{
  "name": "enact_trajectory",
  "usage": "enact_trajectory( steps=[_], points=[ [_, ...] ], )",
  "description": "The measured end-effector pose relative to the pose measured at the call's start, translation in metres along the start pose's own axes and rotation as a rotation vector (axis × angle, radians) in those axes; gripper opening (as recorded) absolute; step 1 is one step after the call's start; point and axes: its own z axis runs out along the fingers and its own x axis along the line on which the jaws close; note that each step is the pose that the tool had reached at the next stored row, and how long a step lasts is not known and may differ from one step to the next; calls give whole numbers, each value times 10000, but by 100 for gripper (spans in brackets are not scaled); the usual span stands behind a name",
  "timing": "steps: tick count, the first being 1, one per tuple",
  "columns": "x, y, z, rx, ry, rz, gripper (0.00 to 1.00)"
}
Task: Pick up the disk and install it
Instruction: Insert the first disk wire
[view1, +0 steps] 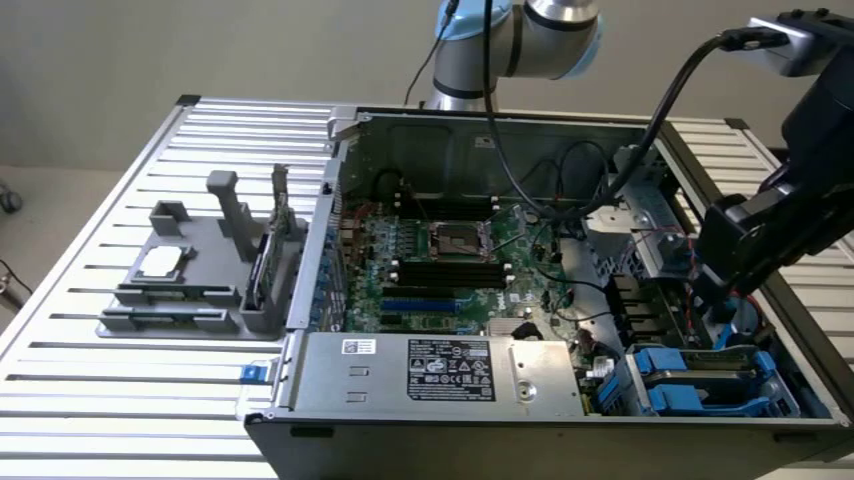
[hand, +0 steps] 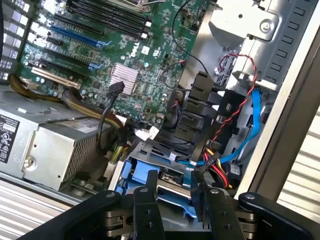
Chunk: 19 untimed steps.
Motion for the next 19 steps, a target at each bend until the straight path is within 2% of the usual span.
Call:
enact_trajectory(
  steps=[19],
  points=[
    [0, 0, 9, -169, -61, 2927, 40]
  ],
)
